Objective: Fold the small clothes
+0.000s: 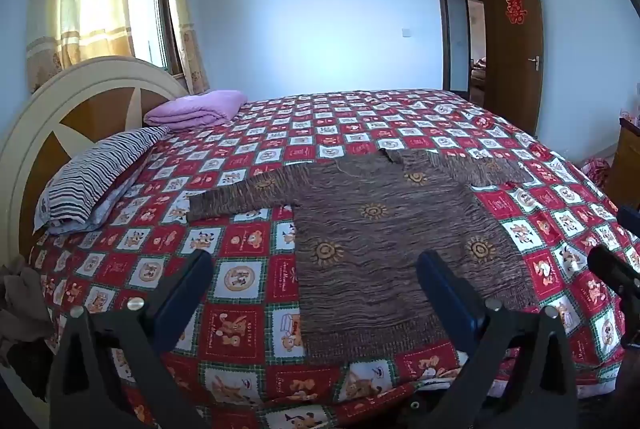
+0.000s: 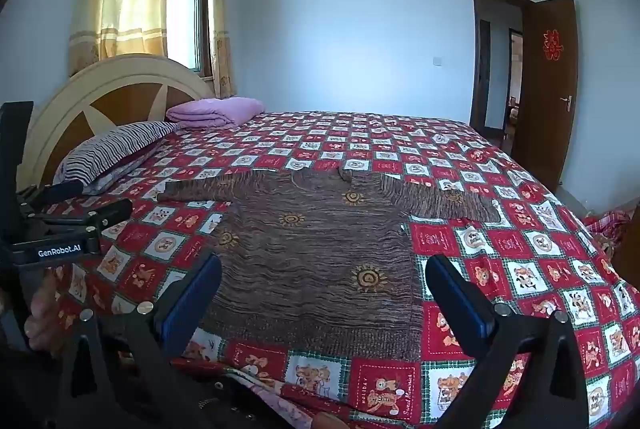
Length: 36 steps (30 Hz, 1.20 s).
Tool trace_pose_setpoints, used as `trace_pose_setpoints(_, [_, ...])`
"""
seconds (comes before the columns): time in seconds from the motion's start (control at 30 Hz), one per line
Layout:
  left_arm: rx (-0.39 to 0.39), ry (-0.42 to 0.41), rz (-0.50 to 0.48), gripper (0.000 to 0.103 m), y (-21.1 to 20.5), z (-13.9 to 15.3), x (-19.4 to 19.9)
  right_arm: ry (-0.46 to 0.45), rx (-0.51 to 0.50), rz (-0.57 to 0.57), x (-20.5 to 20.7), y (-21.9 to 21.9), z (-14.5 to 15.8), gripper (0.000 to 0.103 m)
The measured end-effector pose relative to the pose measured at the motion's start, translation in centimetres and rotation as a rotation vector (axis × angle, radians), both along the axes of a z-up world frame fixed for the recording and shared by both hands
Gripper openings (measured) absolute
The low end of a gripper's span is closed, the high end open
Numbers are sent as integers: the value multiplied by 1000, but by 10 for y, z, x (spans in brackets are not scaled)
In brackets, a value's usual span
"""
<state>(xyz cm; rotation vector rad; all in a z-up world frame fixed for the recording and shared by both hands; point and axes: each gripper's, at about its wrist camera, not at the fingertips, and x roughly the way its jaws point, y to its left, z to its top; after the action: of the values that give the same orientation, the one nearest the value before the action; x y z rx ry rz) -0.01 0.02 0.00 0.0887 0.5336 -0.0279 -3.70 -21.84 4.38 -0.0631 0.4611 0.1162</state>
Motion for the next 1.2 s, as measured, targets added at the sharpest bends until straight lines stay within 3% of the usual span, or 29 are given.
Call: trace_pose_setpoints(1.2, [-5,32,8,103,-1,-11,1,39,5,-12,8,-1,-9,102])
